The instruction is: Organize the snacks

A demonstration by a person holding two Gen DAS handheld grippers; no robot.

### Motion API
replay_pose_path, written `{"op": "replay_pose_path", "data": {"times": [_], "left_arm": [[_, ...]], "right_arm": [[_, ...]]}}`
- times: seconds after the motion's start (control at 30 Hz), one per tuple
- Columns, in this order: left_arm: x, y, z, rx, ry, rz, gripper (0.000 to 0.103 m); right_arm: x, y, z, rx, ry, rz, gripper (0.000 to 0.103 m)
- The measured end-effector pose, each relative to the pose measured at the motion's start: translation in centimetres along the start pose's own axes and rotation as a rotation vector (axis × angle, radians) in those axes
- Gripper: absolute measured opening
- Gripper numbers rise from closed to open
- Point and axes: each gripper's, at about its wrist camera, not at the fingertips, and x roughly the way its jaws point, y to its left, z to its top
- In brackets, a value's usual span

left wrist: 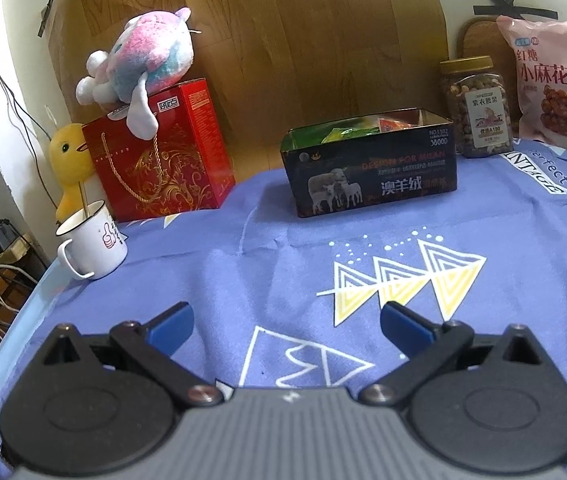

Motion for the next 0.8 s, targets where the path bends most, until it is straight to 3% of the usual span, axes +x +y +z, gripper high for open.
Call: {"op": "replay_pose_path", "data": {"times": [0.8], "left_arm": [[-0.68,-0.13,-0.01,-0.022,0.013,-0.071,0.103]], "right_arm": [[0.27,0.46,-0.27,-0.018,0.003,-0.009,0.086]]}}
